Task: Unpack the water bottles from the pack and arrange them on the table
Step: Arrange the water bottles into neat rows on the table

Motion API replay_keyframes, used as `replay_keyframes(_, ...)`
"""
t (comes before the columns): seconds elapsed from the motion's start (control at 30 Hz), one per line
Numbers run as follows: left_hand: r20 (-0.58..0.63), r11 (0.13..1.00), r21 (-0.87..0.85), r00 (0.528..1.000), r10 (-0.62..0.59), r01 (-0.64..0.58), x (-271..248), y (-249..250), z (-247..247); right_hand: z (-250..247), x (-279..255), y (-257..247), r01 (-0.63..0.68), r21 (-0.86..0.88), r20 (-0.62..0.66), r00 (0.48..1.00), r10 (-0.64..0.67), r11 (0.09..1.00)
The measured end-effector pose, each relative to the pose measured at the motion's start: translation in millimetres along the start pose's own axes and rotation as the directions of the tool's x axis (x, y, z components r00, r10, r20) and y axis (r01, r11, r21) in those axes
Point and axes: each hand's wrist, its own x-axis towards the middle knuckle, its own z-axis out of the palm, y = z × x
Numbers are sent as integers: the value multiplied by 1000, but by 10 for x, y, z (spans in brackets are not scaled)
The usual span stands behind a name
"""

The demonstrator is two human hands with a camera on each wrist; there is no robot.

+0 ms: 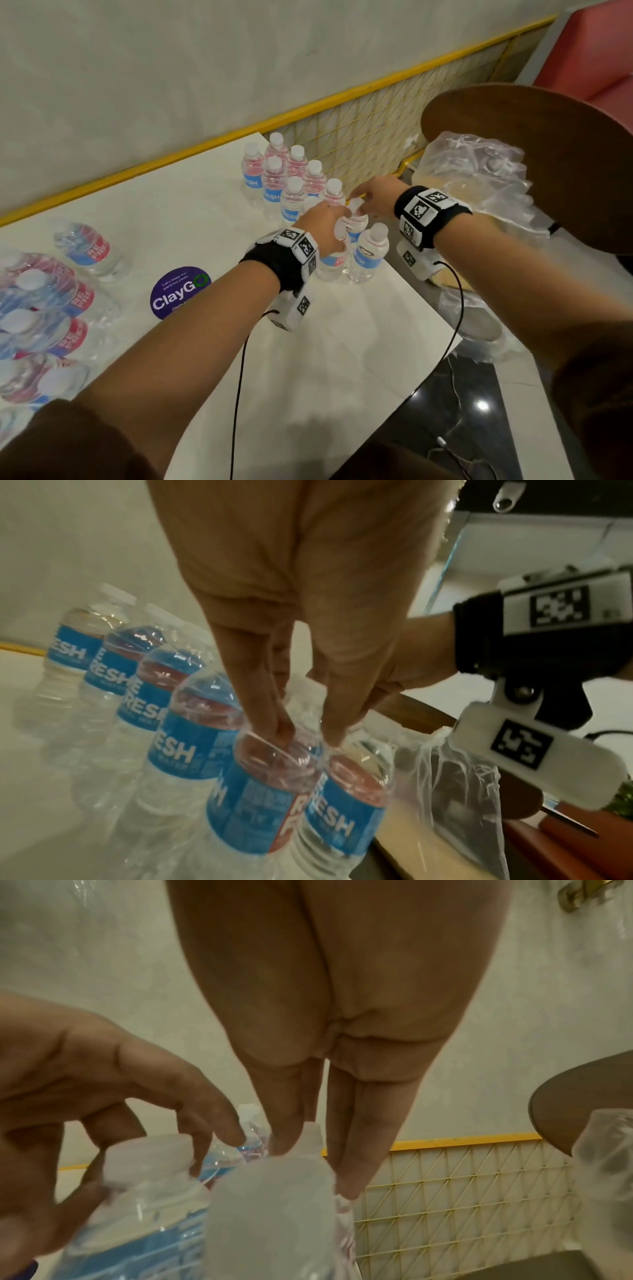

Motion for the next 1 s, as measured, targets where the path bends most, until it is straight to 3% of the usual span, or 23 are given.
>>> replay_keyframes(0.07,34,999,28,999,35,-36,14,-8,-72,1,-2,-6,7,-11,-4,1000,-7,1000)
replay_keyframes(0.23,18,998,-18,998,-66,67,-10,-40,-36,15,-11,-20,19,-39,-1,1000,-19,999)
replay_keyframes(0.73,-35,990,-118,996,-76,72,-18,-31,27,-31,-38,-43,74,-57,20,997,-73,996)
replay_keyframes(0.9,-58,983,-152,992,-110,100,-103,-94,12,-47,-98,4,34,36,28,999,-35,999)
replay_keyframes(1.0,-164,948,-257,959,-233,186,-177,-224,-42,-78,-220,98,-56,145,-2,998,57,988)
